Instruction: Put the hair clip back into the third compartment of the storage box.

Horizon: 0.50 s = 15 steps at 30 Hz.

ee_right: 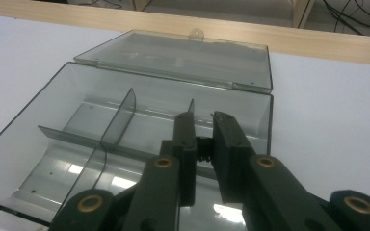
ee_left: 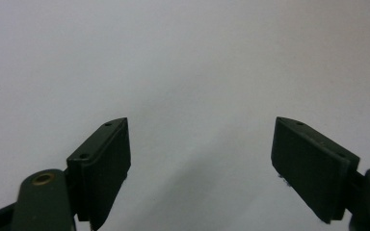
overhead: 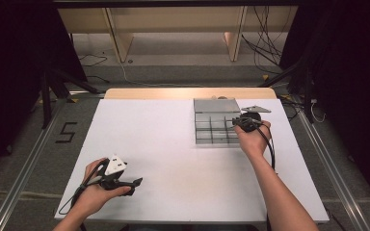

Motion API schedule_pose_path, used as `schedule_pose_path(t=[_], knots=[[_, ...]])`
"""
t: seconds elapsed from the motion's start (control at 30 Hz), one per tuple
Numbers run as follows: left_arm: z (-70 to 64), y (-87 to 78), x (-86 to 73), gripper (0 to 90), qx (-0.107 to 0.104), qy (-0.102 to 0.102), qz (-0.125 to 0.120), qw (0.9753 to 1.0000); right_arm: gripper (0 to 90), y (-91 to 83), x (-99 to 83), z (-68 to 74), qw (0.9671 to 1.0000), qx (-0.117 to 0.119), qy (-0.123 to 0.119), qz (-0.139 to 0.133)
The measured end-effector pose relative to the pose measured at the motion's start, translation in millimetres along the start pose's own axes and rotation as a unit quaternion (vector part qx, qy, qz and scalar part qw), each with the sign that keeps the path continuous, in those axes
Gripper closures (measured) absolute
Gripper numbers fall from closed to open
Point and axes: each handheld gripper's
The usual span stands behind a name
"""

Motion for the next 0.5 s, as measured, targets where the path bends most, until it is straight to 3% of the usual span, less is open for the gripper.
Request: schedule_pose_path(t=[0.5], knots=[[0.0, 0.3, -0.2, 21.3, -0.001, -0.001, 0.0, 1.0, 80.8, 15.0, 7.7, -1.9, 0.9999, -0.006, 0.002, 0.015]])
Point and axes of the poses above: each handheld gripper's, and its own axes: y roughly forward along the jaws, x roughly out of its top, z roughly to its left, and after that the axes turned 10 degrees about y, right-handed
